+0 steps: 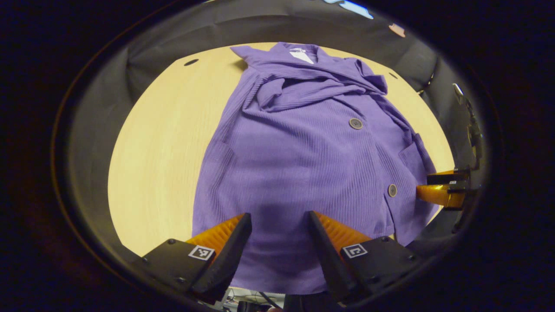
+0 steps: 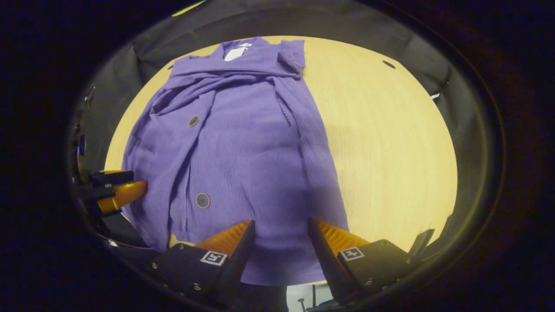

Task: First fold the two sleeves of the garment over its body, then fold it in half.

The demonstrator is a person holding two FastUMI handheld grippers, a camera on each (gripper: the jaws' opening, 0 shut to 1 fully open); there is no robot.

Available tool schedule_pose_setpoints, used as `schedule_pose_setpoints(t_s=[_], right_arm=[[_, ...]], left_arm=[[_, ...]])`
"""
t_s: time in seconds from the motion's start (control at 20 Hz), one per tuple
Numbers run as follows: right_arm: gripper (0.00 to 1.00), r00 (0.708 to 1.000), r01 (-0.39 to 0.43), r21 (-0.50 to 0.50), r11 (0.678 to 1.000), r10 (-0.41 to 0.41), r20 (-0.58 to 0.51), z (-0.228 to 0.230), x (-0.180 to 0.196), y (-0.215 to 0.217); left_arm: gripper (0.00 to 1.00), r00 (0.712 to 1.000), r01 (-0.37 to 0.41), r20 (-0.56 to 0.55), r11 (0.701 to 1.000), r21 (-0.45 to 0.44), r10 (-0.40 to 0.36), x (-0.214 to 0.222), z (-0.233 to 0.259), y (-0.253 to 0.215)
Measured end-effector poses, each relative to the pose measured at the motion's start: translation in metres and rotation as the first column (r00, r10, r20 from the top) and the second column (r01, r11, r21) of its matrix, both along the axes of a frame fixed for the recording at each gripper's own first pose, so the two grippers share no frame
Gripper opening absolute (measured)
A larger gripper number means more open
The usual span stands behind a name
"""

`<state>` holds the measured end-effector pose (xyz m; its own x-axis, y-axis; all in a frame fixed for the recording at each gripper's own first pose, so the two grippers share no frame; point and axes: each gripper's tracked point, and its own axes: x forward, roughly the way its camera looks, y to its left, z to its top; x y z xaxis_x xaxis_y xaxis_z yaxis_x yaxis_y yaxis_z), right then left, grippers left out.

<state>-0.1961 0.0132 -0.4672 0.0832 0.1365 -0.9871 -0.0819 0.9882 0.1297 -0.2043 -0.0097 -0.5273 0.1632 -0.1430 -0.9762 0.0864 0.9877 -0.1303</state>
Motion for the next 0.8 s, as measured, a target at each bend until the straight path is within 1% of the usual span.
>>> schedule_pose_setpoints(t_s=[0.05, 0.1, 0.15, 0.25, 0.3, 0.35, 0.4, 0.45, 0.5, 0.55, 0.6, 0.65, 0.75, 0.8], right_arm=[[0.8, 1.0, 0.001, -0.009, 1.0, -0.001, -0.003, 0.001, -0.001, -0.002], [0.78, 1.0, 0.002, -0.015, 1.0, -0.002, -0.009, -0.002, 0.002, -0.002], [0.8, 1.0, -0.001, -0.02, 1.0, 0.001, -0.026, -0.002, -0.001, -0.002], [0.81, 0.999, -0.018, -0.025, 1.0, 0.017, -0.043, -0.003, -0.001, 0.001], [0.81, 0.999, -0.028, -0.03, 0.999, 0.027, -0.034, -0.003, 0.002, 0.002], [0.77, 0.999, -0.033, -0.028, 0.999, 0.032, -0.042, -0.002, 0.002, 0.002], [0.76, 0.999, -0.03, -0.037, 0.999, 0.029, -0.026, -0.002, 0.01, 0.0], [0.66, 0.999, -0.026, -0.034, 0.999, 0.024, -0.036, -0.004, 0.006, 0.001], [0.56, 0.998, -0.028, -0.035, 0.999, 0.026, -0.052, -0.004, 0.004, 0.001], [0.56, 0.999, -0.007, -0.019, 1.0, 0.007, -0.037, -0.002, 0.008, 0.004], [0.34, 0.999, 0.019, -0.005, 1.0, -0.019, -0.029, -0.003, 0.012, 0.007], [0.13, 0.999, 0.017, 0.002, 1.0, -0.016, -0.039, -0.002, 0.012, 0.007], [0.12, 0.999, 0.035, 0.018, 0.999, -0.035, -0.022, -0.001, 0.014, 0.007], [0.02, 0.999, 0.039, 0.027, 0.999, -0.038, -0.03, -0.004, 0.015, 0.007]], left_arm=[[0.92, 0.999, 0.032, -0.018, 0.999, 0.025, -0.032, -0.002, -0.001, 0.0], [0.92, 0.999, 0.047, -0.021, 0.998, 0.033, -0.047, -0.001, -0.001, -0.002], [0.92, 0.999, 0.032, -0.045, 0.999, 0.036, -0.03, -0.001, -0.002, -0.002], [0.93, 0.997, -0.027, -0.074, 0.999, 0.037, 0.03, 0.005, -0.002, 0.0], [0.93, 0.996, -0.032, -0.081, 0.999, 0.037, 0.035, 0.004, -0.003, 0.001], [0.92, 0.996, -0.025, -0.083, 0.999, 0.038, 0.028, 0.005, -0.003, 0.002], [0.87, 0.997, -0.018, -0.076, 0.999, 0.042, 0.021, 0.007, -0.001, 0.002], [0.77, 0.998, -0.015, -0.063, 0.999, 0.043, 0.018, 0.01, -0.002, 0.003], [0.68, 0.999, -0.018, -0.049, 0.999, 0.044, 0.02, 0.011, -0.003, 0.003], [0.53, 0.999, -0.027, -0.036, 0.999, 0.04, 0.028, 0.014, -0.004, 0.002], [0.43, 0.999, -0.031, -0.03, 0.999, 0.039, 0.032, 0.015, -0.004, 0.001], [0.33, 0.999, -0.034, -0.017, 0.999, 0.029, 0.035, 0.017, -0.004, -0.002], [0.11, 0.999, -0.037, -0.009, 0.999, 0.03, 0.037, 0.019, -0.003, -0.003], [0.11, 0.999, -0.031, -0.014, 0.999, 0.029, 0.031, 0.017, -0.005, -0.003]])
